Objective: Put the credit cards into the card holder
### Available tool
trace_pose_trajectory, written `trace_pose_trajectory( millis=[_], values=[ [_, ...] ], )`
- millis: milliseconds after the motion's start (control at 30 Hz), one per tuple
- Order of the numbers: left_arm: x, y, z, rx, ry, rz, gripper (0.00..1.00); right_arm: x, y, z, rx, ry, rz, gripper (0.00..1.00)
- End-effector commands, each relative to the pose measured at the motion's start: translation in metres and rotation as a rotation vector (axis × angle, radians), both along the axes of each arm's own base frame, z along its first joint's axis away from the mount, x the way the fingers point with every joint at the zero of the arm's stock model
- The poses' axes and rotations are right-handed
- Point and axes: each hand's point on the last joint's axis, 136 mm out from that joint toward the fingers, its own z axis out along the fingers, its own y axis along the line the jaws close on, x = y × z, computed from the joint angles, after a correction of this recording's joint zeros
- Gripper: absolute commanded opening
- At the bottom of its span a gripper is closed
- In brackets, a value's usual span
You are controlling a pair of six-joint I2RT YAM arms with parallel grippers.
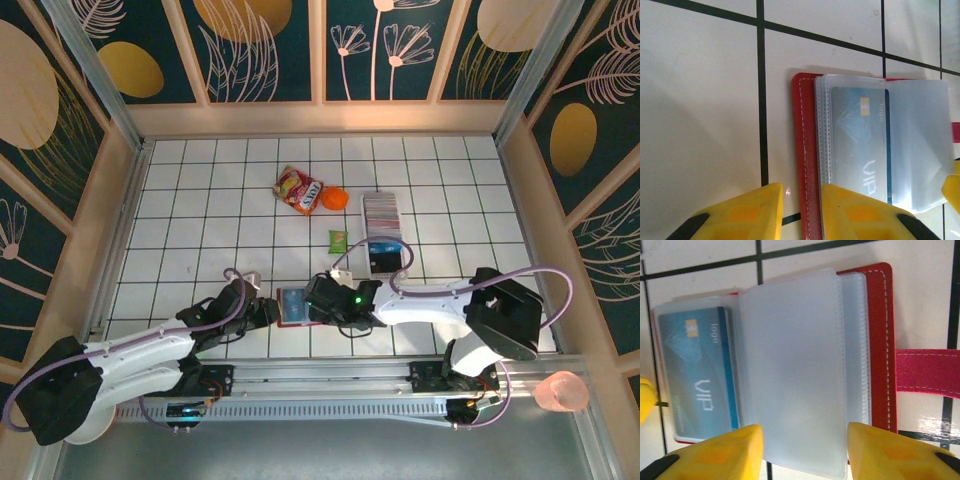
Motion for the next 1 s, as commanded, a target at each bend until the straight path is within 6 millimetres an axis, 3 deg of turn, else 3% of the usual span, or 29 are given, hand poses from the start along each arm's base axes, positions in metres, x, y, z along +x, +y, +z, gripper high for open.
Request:
trace_pose_trajectory(
  millis=[0, 400, 633, 700, 833, 967],
  values=[
    [-0.004, -0.001, -0.004, -0.012, 0.013, -0.008, 0.26, 0.006, 0.015, 0.02, 0.086, -0.05, 0.005, 0.47],
    [-0.005, -0.003, -0.007, -0.006, 0.023, -0.017, 0.24, 0.006, 0.024, 0.023, 0.109, -0.044, 0.012, 0.45],
    [-0.004, -0.003, -0.006, -0.005, 0.022, -0.014, 0.22, 0.006, -0.033, 0.011, -0.086, -0.053, -0.097, 0.52],
    [-0.004, -0.003, -0.006, -0.004, 0.022, -0.016, 0.22, 0.004, -0.038, 0.013, -0.091, -0.057, -0.103, 0.52],
    [-0.005, -0.004, -0.006, -0.009, 0.027, -0.019, 0.22, 0.001, -0.018, 0.019, -0.001, -0.053, -0.059, 0.5],
    [-0.005, -0.004, -0.007, -0.011, 0.03, -0.02, 0.22, -0.001, 0.005, 0.008, 0.02, -0.025, -0.008, 0.47]
  ],
)
